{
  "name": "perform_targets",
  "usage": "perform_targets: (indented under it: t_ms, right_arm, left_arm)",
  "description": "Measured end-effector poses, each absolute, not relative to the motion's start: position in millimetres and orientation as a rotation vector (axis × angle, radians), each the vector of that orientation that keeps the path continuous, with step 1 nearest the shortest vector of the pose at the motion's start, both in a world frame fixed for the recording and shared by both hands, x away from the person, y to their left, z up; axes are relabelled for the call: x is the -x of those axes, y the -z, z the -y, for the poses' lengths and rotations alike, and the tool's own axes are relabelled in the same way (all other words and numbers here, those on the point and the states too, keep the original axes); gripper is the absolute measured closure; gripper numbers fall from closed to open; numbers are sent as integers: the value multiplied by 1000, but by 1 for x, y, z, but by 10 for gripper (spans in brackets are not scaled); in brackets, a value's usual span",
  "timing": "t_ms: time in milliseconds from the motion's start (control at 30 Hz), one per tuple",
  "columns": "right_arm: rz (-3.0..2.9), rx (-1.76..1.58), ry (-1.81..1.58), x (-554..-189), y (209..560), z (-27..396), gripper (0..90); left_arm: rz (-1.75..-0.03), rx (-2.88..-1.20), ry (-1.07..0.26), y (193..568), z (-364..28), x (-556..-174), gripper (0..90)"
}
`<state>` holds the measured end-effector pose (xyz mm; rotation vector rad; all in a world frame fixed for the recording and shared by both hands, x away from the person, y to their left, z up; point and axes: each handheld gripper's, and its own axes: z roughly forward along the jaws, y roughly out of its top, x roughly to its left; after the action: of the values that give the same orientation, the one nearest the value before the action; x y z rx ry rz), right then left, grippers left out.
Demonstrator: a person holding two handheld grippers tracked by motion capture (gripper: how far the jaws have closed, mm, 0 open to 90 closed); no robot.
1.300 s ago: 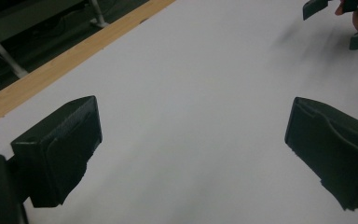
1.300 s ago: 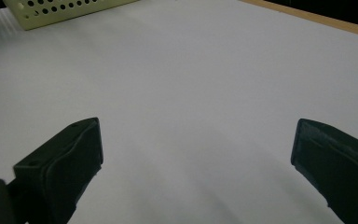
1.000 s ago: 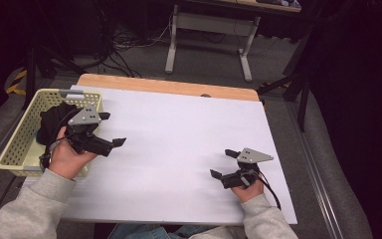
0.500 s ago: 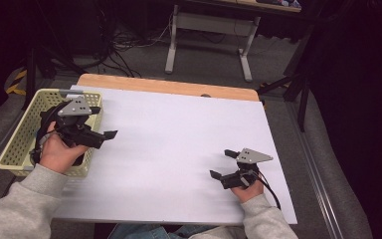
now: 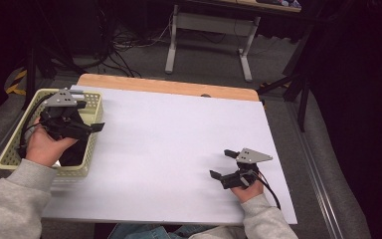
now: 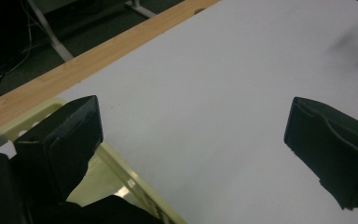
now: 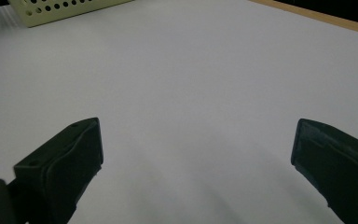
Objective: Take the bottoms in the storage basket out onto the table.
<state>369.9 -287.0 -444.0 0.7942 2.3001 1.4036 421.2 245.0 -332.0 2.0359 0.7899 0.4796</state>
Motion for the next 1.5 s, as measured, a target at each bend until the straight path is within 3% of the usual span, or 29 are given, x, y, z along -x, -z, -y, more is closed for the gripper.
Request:
perform_targets:
  t_ms: [967, 1500]
  right_arm:
    - [-2301, -787, -1396, -370, 444, 286, 25]
    - [-2304, -786, -1396, -370, 445, 286, 24]
  left_arm:
    - [-999, -2041, -558, 334, -315, -436, 41]
    - [-1125, -2057, -502, 347, -349, -448, 22]
